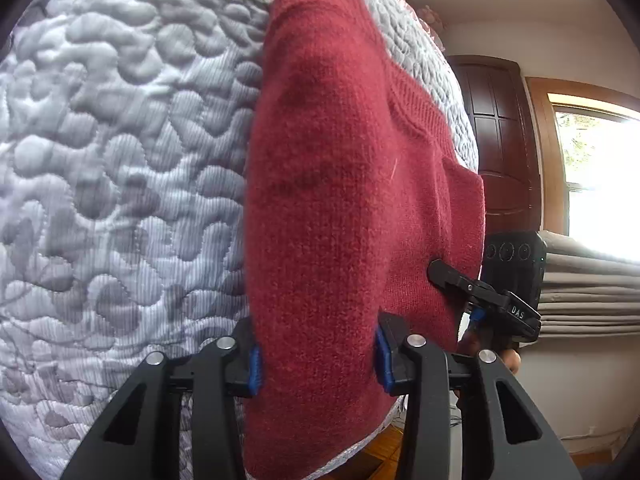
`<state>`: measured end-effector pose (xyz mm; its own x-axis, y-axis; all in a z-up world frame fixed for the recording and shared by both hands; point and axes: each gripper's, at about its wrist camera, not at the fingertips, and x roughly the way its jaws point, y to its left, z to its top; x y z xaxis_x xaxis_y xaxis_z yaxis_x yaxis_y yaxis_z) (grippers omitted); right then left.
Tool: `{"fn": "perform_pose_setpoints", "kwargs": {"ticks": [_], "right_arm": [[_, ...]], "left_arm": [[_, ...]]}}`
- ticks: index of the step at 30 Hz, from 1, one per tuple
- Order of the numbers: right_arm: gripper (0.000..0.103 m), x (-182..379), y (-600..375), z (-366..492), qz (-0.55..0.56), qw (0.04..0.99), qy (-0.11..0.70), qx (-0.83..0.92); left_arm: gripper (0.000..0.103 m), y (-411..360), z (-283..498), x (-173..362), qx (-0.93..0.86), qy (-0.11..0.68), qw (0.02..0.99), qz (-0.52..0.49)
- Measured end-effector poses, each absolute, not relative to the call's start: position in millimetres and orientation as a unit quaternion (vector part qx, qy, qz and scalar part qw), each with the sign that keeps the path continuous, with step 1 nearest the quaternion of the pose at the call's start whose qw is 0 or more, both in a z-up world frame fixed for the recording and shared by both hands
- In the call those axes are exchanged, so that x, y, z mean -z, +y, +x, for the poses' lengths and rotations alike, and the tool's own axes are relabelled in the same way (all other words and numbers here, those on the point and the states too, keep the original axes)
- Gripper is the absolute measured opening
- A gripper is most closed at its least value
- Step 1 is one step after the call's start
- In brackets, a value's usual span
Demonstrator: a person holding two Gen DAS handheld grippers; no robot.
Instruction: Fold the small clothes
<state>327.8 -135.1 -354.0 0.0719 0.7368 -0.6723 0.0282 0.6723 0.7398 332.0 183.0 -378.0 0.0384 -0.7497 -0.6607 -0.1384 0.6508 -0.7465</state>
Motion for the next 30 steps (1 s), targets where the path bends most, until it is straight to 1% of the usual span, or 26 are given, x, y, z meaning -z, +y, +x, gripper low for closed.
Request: {"fn": "perform_pose_setpoints", "kwargs": {"ticks": [5,8,11,13,15,16,17,19,21,22,24,25,27,29,30], "right_arm": [[0.041,328,-95,311,0.292,0.679,0.610,-0.284],[0.041,324,-63,301,0.295,0.675,0.604,-0.304],[0.041,338,-23,293,0.299,0.658,0.611,-0.322],[0.041,357,4,286,0.300,0.639,0.627,-0.330],[0.044,380,26,278,0.297,0.622,0.644,-0.332],[0.050,388,34,276,0.292,0.618,0.650,-0.332],[0.061,394,37,274,0.288,0.618,0.655,-0.326],[0.074,394,39,274,0.280,0.613,0.672,-0.308],[0.077,380,26,274,0.283,0.616,0.670,-0.303],[0.080,367,16,276,0.282,0.627,0.660,-0.302],[0.080,338,-3,282,0.263,0.665,0.637,-0.289],[0.078,323,-10,288,0.250,0.688,0.621,-0.282],[0.072,307,-14,301,0.245,0.703,0.603,-0.287],[0.062,309,-7,318,0.233,0.698,0.608,-0.298],[0.060,315,-4,328,0.230,0.691,0.614,-0.304]], "left_arm": [[0.041,215,317,347,0.235,0.641,0.655,-0.323],[0.041,252,296,331,0.228,0.630,0.671,-0.316],[0.041,289,276,329,0.207,0.627,0.680,-0.317],[0.041,315,263,339,0.184,0.633,0.682,-0.316],[0.041,337,250,355,0.160,0.645,0.677,-0.317],[0.043,346,245,366,0.149,0.654,0.670,-0.319],[0.046,352,241,375,0.140,0.660,0.661,-0.329],[0.058,362,234,385,0.124,0.659,0.651,-0.357],[0.062,367,228,376,0.107,0.649,0.657,-0.368],[0.062,370,223,367,0.098,0.641,0.666,-0.370],[0.063,376,211,338,0.078,0.608,0.700,-0.367],[0.070,379,204,323,0.072,0.587,0.721,-0.361],[0.073,378,191,297,0.086,0.555,0.751,-0.346],[0.073,364,185,283,0.119,0.544,0.758,-0.341],[0.073,356,181,280,0.138,0.544,0.756,-0.336]]}}
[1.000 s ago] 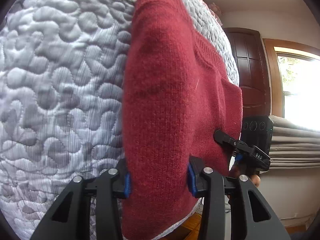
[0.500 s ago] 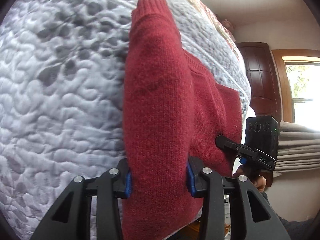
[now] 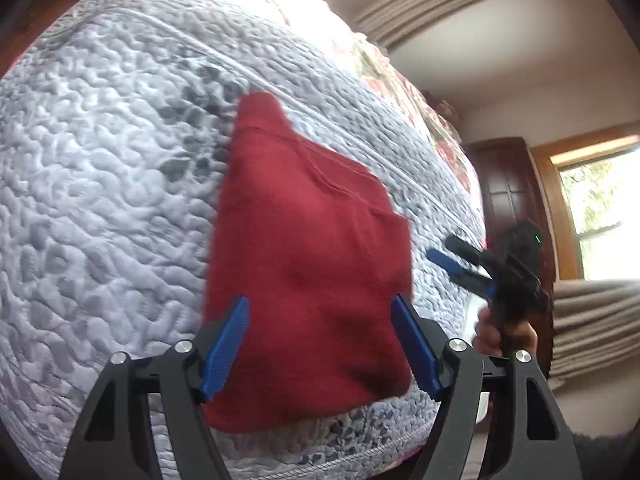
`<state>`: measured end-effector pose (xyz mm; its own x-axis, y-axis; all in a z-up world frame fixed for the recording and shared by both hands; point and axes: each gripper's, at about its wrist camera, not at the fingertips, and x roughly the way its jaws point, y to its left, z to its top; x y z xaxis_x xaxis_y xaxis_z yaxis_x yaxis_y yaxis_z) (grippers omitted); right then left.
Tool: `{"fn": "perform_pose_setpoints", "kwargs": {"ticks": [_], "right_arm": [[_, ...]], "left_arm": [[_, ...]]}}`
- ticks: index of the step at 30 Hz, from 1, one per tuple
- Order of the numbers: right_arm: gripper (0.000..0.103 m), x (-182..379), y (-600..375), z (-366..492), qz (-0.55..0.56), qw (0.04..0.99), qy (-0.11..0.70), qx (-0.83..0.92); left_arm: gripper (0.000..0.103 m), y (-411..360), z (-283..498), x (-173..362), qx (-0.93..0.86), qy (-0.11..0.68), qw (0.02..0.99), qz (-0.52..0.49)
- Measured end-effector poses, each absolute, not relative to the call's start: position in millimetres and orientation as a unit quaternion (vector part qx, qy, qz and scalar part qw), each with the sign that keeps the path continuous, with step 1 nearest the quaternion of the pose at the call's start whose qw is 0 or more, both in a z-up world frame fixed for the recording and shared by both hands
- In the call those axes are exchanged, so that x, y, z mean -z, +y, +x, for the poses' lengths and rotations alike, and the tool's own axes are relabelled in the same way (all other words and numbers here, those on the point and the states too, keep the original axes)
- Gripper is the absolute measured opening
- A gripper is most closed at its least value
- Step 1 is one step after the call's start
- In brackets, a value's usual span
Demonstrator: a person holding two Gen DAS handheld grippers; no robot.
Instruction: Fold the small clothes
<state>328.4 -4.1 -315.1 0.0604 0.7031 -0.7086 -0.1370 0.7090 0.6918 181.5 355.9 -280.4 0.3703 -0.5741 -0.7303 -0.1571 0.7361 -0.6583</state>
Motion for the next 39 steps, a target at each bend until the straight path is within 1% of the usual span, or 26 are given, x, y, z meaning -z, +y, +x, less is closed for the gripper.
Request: {"fn": "perform_pose_setpoints", "kwargs": {"ticks": [3,4,5,8,11,13,15,16,17,18,20,21,23,25,27,28,31,33,35,37,39], "right_arm": [[0.044,336,15,344,0.230,0.670,0.634,-0.311],[0.025,343,19,348,0.228,0.664,0.640,-0.313],[0.009,349,23,351,0.224,0.659,0.644,-0.317],[0.008,353,21,361,0.209,0.683,0.635,-0.296],[0.008,381,4,364,0.231,0.674,0.650,-0.266],[0.008,390,2,359,0.225,0.677,0.649,-0.265],[0.012,383,3,357,0.218,0.684,0.642,-0.270],[0.024,374,1,355,0.225,0.684,0.638,-0.274],[0.029,359,-3,351,0.228,0.691,0.628,-0.277],[0.030,344,-4,345,0.223,0.703,0.615,-0.279],[0.030,313,-6,326,0.223,0.709,0.595,-0.305],[0.030,307,-1,315,0.232,0.694,0.598,-0.328],[0.029,310,18,292,0.217,0.658,0.621,-0.367],[0.025,330,30,273,0.189,0.634,0.648,-0.378],[0.005,358,23,267,0.193,0.624,0.668,-0.356],[0.000,371,14,268,0.198,0.627,0.671,-0.342],[0.000,387,1,270,0.231,0.615,0.676,-0.333],[0.000,369,5,266,0.211,0.623,0.674,-0.337],[0.012,341,1,260,0.212,0.641,0.655,-0.340],[0.013,317,-6,247,0.213,0.655,0.639,-0.343],[0.013,312,-10,230,0.227,0.643,0.644,-0.347]], "left_arm": [[0.073,300,196,285,0.171,0.558,0.752,-0.307],[0.073,292,198,291,0.179,0.563,0.746,-0.308],[0.073,284,201,297,0.189,0.567,0.739,-0.310],[0.073,264,202,317,0.202,0.589,0.722,-0.303],[0.073,255,198,331,0.205,0.600,0.716,-0.293],[0.073,253,197,333,0.206,0.603,0.711,-0.295],[0.073,250,199,327,0.210,0.607,0.707,-0.296],[0.073,250,201,321,0.214,0.604,0.708,-0.296],[0.073,251,202,312,0.217,0.596,0.715,-0.294],[0.073,253,205,306,0.219,0.589,0.721,-0.293],[0.075,265,205,294,0.215,0.575,0.729,-0.303],[0.077,269,208,295,0.210,0.572,0.731,-0.308],[0.078,275,213,303,0.195,0.577,0.729,-0.313],[0.077,277,220,318,0.186,0.590,0.719,-0.316],[0.078,272,225,326,0.186,0.598,0.720,-0.299],[0.078,269,226,328,0.190,0.599,0.722,-0.290],[0.078,258,227,339,0.196,0.610,0.718,-0.272],[0.078,258,226,333,0.189,0.613,0.719,-0.267],[0.078,261,218,318,0.195,0.605,0.719,-0.280],[0.078,269,203,299,0.198,0.589,0.731,-0.283],[0.078,273,184,289,0.203,0.586,0.731,-0.285]]}}
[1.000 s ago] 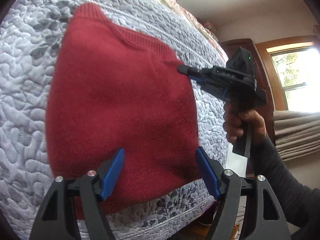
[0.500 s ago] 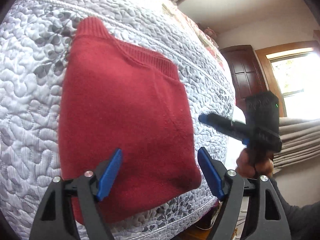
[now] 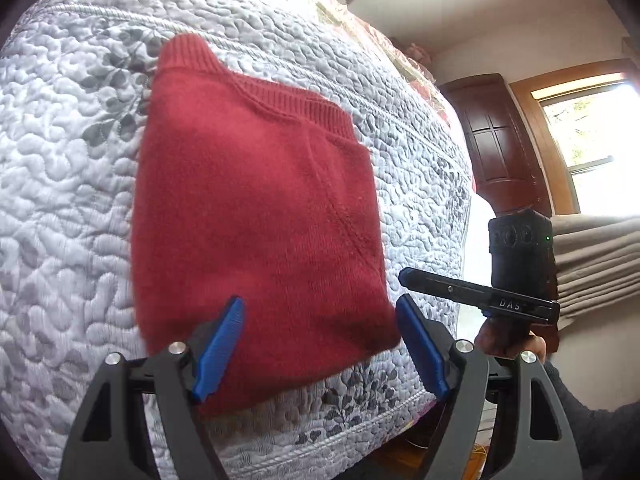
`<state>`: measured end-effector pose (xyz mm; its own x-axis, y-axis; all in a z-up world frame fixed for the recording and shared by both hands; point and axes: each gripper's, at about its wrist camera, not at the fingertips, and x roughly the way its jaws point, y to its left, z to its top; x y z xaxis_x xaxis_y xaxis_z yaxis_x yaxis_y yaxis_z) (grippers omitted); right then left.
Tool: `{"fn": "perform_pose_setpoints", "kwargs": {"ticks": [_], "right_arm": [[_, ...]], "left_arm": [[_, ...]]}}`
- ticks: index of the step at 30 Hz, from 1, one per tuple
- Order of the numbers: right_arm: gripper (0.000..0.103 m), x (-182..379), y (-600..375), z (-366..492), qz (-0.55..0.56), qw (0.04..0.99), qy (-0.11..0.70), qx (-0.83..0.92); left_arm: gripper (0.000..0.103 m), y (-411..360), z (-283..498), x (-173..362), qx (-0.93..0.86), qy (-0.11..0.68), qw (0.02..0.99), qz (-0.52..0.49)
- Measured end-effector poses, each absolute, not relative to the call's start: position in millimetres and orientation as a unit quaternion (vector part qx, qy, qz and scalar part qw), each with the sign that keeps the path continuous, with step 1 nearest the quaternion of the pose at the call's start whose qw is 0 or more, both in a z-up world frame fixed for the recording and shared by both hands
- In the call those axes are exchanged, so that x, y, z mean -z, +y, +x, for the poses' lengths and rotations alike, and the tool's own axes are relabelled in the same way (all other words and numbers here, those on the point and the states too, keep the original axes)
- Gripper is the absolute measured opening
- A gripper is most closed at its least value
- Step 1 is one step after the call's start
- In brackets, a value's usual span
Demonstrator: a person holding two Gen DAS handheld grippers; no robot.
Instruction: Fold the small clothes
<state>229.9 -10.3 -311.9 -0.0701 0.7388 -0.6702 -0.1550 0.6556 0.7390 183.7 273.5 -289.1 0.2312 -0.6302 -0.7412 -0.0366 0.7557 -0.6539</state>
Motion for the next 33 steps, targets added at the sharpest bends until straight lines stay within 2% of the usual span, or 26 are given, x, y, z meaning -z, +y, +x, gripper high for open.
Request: {"fn": "perform_pose_setpoints", "kwargs": {"ticks": [3,5,6,7,9,14,15,16,17,19,21,22,23,26,28,29,33], "right_arm": [[0.013,332,-8,209,0.218,0.623,0.671,-0.339],[0.001,353,-16,210,0.206,0.631,0.682,-0.307],[0.000,364,-23,212,0.211,0.633,0.686,-0.290],[0.000,376,-32,214,0.230,0.625,0.692,-0.277],[0.000,388,-40,217,0.244,0.621,0.696,-0.265],[0.002,370,-33,215,0.242,0.619,0.699,-0.266],[0.005,362,-32,211,0.243,0.620,0.698,-0.264],[0.015,350,-33,206,0.242,0.627,0.695,-0.258],[0.038,337,-34,201,0.241,0.635,0.690,-0.251],[0.055,305,-42,187,0.223,0.663,0.676,-0.232],[0.069,261,-36,166,0.170,0.695,0.666,-0.209],[0.086,238,-33,153,0.138,0.712,0.660,-0.199],[0.092,212,-26,140,0.107,0.730,0.649,-0.187],[0.093,133,-7,95,0.046,0.776,0.603,-0.182],[0.100,82,8,67,0.006,0.812,0.558,-0.172],[0.100,61,15,54,-0.005,0.826,0.539,-0.164],[0.100,17,25,29,-0.012,0.837,0.524,-0.157]], "left_arm": [[0.077,271,164,303,0.214,0.605,0.706,-0.300],[0.076,267,159,324,0.206,0.628,0.693,-0.288],[0.075,265,159,335,0.199,0.638,0.690,-0.277],[0.072,264,157,347,0.192,0.650,0.684,-0.268],[0.071,260,155,358,0.194,0.661,0.678,-0.258],[0.072,254,148,339,0.200,0.663,0.677,-0.249],[0.076,256,141,335,0.195,0.665,0.674,-0.257],[0.081,261,133,330,0.184,0.667,0.671,-0.265],[0.083,267,124,325,0.169,0.670,0.671,-0.270],[0.094,276,104,309,0.138,0.675,0.672,-0.269],[0.099,283,81,273,0.112,0.654,0.701,-0.259],[0.099,284,70,253,0.104,0.643,0.717,-0.249],[0.099,285,61,231,0.091,0.635,0.731,-0.233],[0.099,277,34,151,0.021,0.605,0.781,-0.156],[0.099,273,15,100,-0.006,0.567,0.811,-0.144],[0.099,273,6,77,-0.010,0.553,0.820,-0.150],[0.099,267,-13,23,-0.028,0.552,0.823,-0.130]]}}
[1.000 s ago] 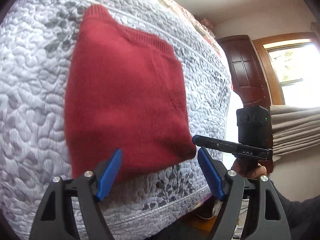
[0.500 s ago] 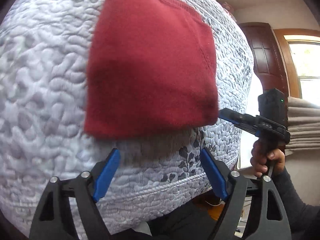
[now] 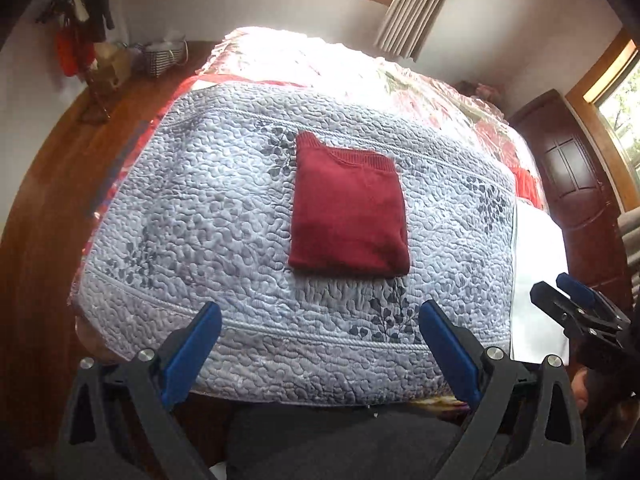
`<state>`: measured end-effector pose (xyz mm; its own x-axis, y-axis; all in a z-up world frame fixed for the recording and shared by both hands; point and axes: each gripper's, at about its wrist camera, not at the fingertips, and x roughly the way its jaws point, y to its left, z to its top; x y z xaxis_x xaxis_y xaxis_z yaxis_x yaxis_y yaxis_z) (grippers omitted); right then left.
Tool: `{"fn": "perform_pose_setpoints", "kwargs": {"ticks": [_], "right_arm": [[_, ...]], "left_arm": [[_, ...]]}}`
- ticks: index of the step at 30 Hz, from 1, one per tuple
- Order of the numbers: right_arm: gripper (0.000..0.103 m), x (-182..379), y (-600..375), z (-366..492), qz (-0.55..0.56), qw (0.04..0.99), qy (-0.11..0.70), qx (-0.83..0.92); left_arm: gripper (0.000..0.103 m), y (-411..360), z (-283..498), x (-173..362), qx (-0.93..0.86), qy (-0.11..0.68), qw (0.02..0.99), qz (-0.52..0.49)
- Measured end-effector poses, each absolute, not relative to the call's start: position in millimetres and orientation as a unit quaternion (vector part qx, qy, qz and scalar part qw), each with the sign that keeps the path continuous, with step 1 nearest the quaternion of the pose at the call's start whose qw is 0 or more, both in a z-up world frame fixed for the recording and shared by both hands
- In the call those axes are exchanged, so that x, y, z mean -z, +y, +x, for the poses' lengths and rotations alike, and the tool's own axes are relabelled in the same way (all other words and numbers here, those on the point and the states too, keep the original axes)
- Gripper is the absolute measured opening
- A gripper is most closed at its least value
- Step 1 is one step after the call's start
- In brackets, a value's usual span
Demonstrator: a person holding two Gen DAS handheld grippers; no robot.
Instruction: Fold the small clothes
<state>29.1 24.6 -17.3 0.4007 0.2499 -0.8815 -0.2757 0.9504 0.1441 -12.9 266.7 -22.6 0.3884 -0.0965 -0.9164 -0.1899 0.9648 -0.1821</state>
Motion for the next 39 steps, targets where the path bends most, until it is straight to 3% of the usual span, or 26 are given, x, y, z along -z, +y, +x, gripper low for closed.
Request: {"fn": "perform_pose_setpoints", "kwargs": {"ticks": [9,39], "right_arm": [[0.100,-42,36,9,-0.040,0.862,0.492,-0.117],[0.100,-26,46,-10,-0.055,0.854,0.507,-0.104]], "left_arm": [[0.099,256,-31,-19,-0.004,0.513,0.851,-0.109],[0.099,236,-37,-18,0.024,0.515,0.851,-0.098]]}}
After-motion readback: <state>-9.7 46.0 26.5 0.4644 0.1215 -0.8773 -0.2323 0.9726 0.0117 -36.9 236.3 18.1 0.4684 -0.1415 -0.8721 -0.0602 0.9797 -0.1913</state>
